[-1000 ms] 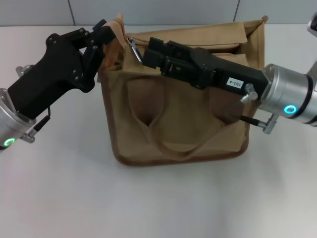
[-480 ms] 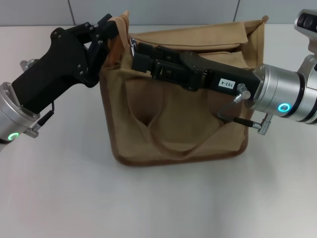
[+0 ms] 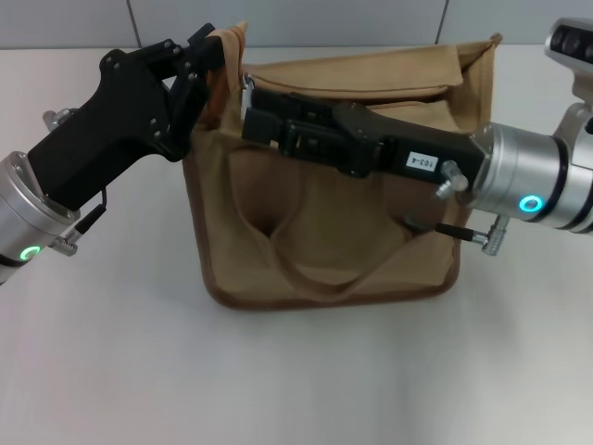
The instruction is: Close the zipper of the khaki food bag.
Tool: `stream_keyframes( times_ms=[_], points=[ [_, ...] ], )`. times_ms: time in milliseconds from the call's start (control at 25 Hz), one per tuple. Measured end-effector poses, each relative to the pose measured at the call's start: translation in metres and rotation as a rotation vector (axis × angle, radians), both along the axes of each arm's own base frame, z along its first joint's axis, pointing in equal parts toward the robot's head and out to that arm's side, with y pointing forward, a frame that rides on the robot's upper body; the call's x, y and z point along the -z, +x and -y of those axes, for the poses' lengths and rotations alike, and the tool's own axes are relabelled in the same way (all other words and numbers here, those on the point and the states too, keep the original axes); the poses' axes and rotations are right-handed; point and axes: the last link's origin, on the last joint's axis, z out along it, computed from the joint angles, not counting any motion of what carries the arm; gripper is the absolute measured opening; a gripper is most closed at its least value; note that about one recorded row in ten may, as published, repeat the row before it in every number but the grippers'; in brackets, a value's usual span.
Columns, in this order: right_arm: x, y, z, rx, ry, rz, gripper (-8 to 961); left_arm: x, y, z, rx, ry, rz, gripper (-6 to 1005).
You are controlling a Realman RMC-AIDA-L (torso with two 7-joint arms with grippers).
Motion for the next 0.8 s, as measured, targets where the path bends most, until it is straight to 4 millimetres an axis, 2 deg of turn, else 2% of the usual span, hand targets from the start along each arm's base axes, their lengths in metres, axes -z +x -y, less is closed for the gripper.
stream_keyframes(
  times_ms=[640,800],
  points=[
    [0.0003,0.0039,-0.0022,0.030,0.012,0.005,660,0.0009,0.0021,0.0003,0.007,0.001,0.009,20],
    [-0.0053,0.0071,0.0015,0.033,-0.011,-0.017,646,0.0001,0.0042,-0.0012,0.012,0.002,0.016,20]
  ],
)
